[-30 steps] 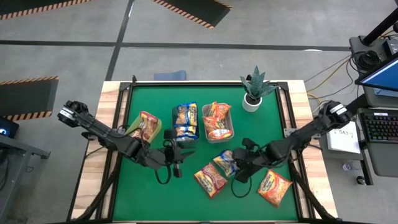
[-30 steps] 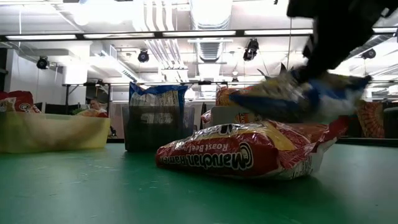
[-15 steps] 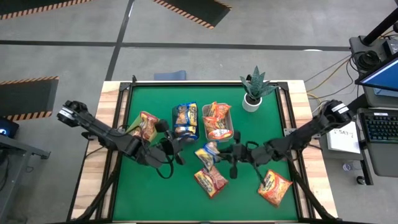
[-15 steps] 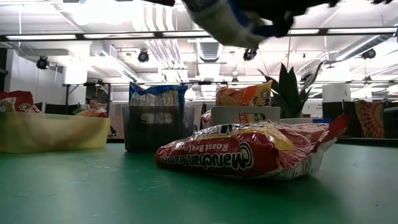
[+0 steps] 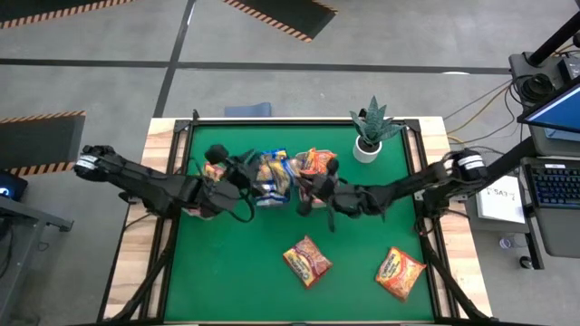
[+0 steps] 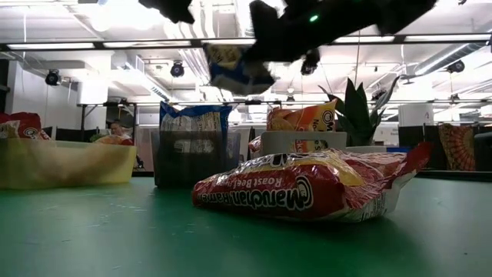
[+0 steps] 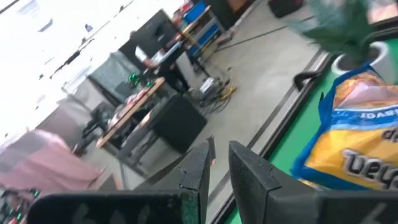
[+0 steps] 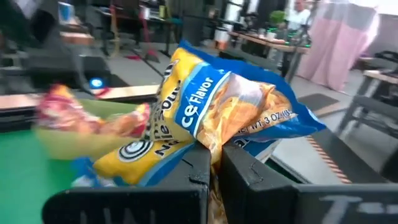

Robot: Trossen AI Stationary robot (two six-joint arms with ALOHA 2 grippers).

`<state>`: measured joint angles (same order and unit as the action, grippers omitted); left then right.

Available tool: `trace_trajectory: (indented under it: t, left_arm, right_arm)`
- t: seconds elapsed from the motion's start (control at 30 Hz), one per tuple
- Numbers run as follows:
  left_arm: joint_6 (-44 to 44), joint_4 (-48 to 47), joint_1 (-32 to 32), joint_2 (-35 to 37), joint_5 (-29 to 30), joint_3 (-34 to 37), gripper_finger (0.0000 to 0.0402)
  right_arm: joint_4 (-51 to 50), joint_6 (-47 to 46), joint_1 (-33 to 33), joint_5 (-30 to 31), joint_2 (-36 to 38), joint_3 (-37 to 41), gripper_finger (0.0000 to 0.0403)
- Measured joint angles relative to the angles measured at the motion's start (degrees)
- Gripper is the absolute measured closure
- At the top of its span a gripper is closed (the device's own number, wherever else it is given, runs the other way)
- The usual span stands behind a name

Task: Sort Maruchan noodles
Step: Put the blue noodle pack into the black bin

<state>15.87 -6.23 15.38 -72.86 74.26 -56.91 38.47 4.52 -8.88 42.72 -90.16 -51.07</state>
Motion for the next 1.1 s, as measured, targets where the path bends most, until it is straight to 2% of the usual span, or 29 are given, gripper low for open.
trace_trajectory:
  t: [0.23, 0.4, 0.53, 0.73, 0.87, 1.0, 1.1]
  left_arm:
    - [-10.1, -10.4, -3.9, 2.6, 0.5, 1.4, 0.0359]
    - [-10.7, -12.1, -4.5, 3.8, 6.4, 4.2, 0.0359]
    - [-11.9, -11.9, -4.5, 4.8, 7.1, 4.6, 0.0359]
    - [-12.4, -13.3, -4.5, 4.5, 5.8, 4.6, 0.0359]
    - [-12.3, -13.4, -4.5, 4.3, 5.7, 4.6, 0.0359]
    - [-12.3, -13.4, -4.5, 4.3, 5.7, 4.6, 0.0359]
    - [-12.3, -13.7, -4.5, 4.3, 5.7, 4.6, 0.0359]
  right_arm:
    - [-0.2, -0.2, 4.1, -0.1, -10.6, -8.9, 0.0394]
    - [-1.2, -0.4, 4.2, 1.3, -17.5, -14.6, 0.0394]
    - [-7.0, -3.6, 4.2, 2.3, -21.2, -18.6, 0.0394]
    - [-22.2, -13.2, 4.2, 2.1, -23.5, -23.6, 0.0390]
    - [-29.1, -18.0, 4.3, -2.3, -23.3, -25.5, 0.0361]
    - [-30.1, -18.2, 4.4, -7.8, -22.8, -26.7, 0.0314]
    - [-35.9, -18.2, 4.3, -9.0, -21.9, -28.8, 0.0280]
